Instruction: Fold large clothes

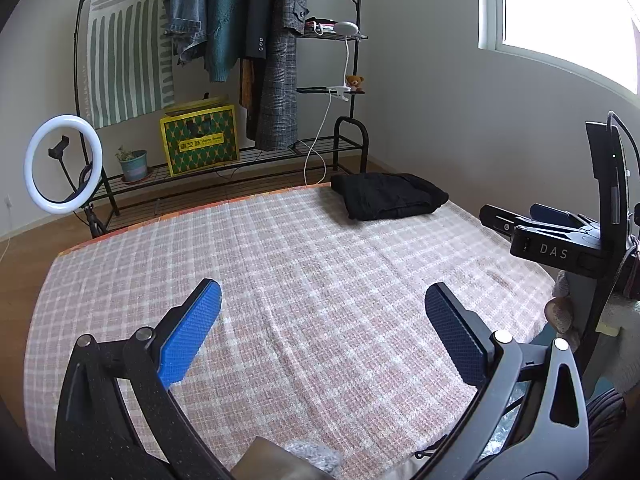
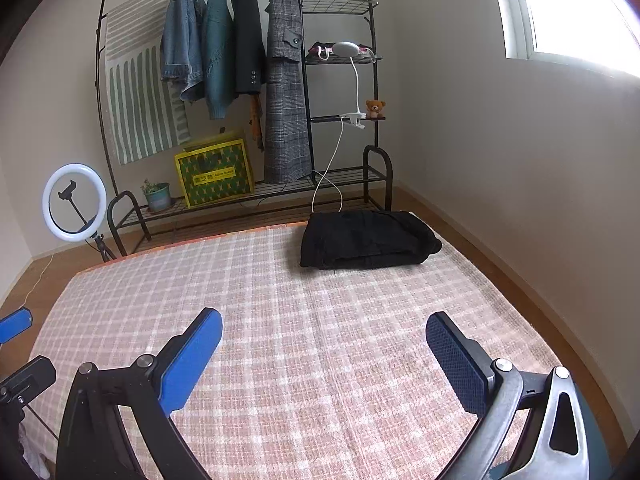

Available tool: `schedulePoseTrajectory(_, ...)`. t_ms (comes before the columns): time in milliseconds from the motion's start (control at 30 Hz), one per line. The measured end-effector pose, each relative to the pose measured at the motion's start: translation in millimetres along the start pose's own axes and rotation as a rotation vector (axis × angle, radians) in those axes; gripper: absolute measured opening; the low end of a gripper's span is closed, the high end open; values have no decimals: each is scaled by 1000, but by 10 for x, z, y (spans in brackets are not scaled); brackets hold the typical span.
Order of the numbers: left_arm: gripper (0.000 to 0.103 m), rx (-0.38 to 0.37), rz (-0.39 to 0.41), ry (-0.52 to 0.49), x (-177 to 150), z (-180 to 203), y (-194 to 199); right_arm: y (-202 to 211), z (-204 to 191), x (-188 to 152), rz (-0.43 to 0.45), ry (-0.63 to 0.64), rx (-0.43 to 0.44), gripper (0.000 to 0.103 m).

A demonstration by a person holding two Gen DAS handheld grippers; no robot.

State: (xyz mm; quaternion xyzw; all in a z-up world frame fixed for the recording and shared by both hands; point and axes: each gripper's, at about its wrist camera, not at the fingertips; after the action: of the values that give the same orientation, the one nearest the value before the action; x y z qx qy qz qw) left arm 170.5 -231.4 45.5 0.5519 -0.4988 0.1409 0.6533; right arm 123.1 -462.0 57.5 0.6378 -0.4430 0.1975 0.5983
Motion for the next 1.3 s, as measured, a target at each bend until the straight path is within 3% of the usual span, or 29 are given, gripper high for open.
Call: schedulePoseTrajectory(1300,103,9,18,-23,26,38,47,-86,-35,3,-35,-17,2,103)
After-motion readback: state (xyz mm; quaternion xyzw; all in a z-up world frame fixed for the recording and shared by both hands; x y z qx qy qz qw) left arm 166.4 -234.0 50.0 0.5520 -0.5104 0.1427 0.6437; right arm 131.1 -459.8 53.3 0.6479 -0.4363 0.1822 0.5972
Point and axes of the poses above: each gripper's, at about its wrist camera, not at the fingertips, and y roughly against the way its jaws point, z to its right, x to its top, and after that the axes turned 10 degrees about -y, right-handed
